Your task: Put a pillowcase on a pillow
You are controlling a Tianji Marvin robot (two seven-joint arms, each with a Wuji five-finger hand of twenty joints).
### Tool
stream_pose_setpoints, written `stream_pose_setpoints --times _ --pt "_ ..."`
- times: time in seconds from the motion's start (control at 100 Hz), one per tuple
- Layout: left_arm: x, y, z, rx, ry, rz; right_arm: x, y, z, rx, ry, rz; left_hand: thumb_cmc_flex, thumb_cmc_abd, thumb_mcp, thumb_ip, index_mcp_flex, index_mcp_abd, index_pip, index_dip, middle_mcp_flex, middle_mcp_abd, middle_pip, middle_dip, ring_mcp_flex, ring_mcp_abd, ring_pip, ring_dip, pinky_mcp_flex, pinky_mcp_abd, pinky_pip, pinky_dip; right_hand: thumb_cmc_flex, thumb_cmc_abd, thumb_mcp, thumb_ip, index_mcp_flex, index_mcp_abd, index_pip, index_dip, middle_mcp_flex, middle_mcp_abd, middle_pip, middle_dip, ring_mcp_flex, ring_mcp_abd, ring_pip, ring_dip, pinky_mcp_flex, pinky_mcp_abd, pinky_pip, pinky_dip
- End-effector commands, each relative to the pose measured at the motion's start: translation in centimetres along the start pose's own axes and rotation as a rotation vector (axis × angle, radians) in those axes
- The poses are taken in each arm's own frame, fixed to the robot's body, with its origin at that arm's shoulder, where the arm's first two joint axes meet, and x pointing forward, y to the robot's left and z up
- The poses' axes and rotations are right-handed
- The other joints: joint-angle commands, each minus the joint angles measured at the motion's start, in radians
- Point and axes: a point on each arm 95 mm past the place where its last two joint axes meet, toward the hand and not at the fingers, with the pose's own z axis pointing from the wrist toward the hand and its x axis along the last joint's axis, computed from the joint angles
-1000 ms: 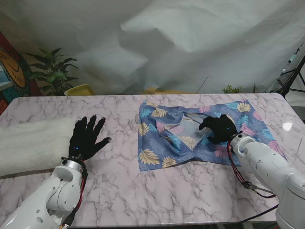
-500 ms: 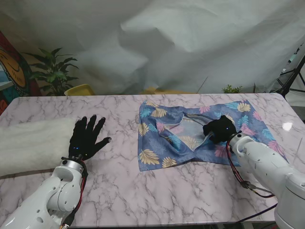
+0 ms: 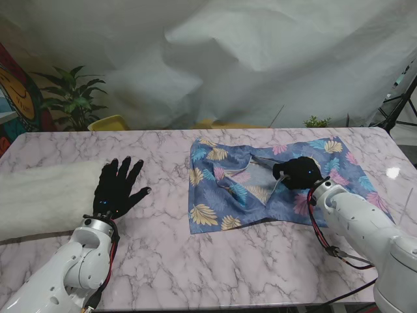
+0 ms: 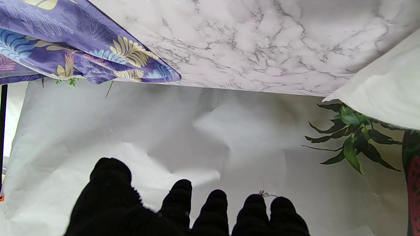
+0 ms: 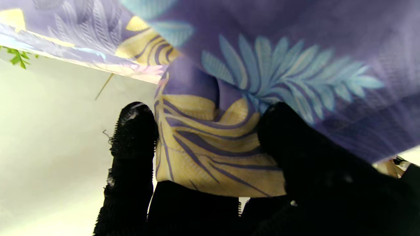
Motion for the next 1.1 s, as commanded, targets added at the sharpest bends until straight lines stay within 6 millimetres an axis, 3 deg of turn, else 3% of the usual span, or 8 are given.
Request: stream_pose_setpoints --times 0.0,0.32,0.57,0.83,1.09 --pt "0.2 0.3 0.0 -0.018 0.006 -0.001 0.2 0.7 0.5 -0.016 0.023 -0.012 0.017 0.038 0.001 0.013 0.010 0.007 0.001 0.014 -0.020 -0.014 0.012 0.015 -0.007 -0.024 0.006 0.008 -0.008 -0.038 0.016 0.017 0.100 0.091 0.012 0.044 0.025 -0.077 0.146 0.078 -0.012 0.031 0.055 0.037 0.047 -0.009 0.077 0.046 0.026 -0.024 0.020 0.030" --pt "0.3 0.3 0.1 -0.021 0.013 -0.002 1.8 5.2 -0.5 -0.142 0.073 -0.098 0.018 0.037 0.001 0.013 0.017 0.006 0.006 0.017 -0.012 -0.017 0.022 0.019 -0.004 -0.028 0.011 0.008 -0.007 -0.040 0.016 0.023 0.105 0.098 0.006 0.044 0.020 -0.065 0.150 0.085 -0.005 0.047 0.080 0.090 0.079 -0.018 0.129 0.107 0.070 -0.027 0.037 0.064" --pt "0.3 0.3 0.2 -0.021 0.016 -0.001 3.1 7.6 -1.9 -0.187 0.100 -0.132 0.021 0.035 0.001 0.014 0.027 0.005 0.011 0.018 -0.004 -0.022 0.035 0.021 -0.001 -0.030 0.017 0.008 -0.003 -0.041 0.016 0.026 0.103 0.100 0.002 0.043 0.016 -0.055 0.152 0.084 0.001 0.051 0.093 0.114 0.101 -0.022 0.161 0.139 0.089 -0.025 0.051 0.088" --pt "0.4 0.3 0.2 -0.022 0.021 -0.002 5.0 9.3 -3.5 -0.207 0.126 -0.137 0.022 0.030 0.001 0.013 0.041 0.000 0.017 0.019 0.008 -0.031 0.053 0.022 0.005 -0.032 0.026 0.009 0.000 -0.040 0.015 0.028 0.101 0.109 -0.002 0.041 0.008 -0.016 0.156 0.070 0.007 0.055 0.102 0.138 0.112 -0.021 0.180 0.168 0.098 -0.020 0.059 0.117" --pt "-0.2 0.1 0.1 -0.034 0.015 -0.010 6.9 9.7 -4.8 -0.190 0.164 -0.094 0.030 0.005 0.001 0.013 0.060 -0.003 0.026 0.020 0.018 -0.034 0.077 0.020 0.012 -0.022 0.042 0.010 0.007 -0.035 0.016 0.028 0.090 0.115 -0.009 0.040 0.004 -0.003 0.158 0.058 0.013 0.051 0.109 0.153 0.115 -0.026 0.212 0.190 0.106 -0.022 0.070 0.139"
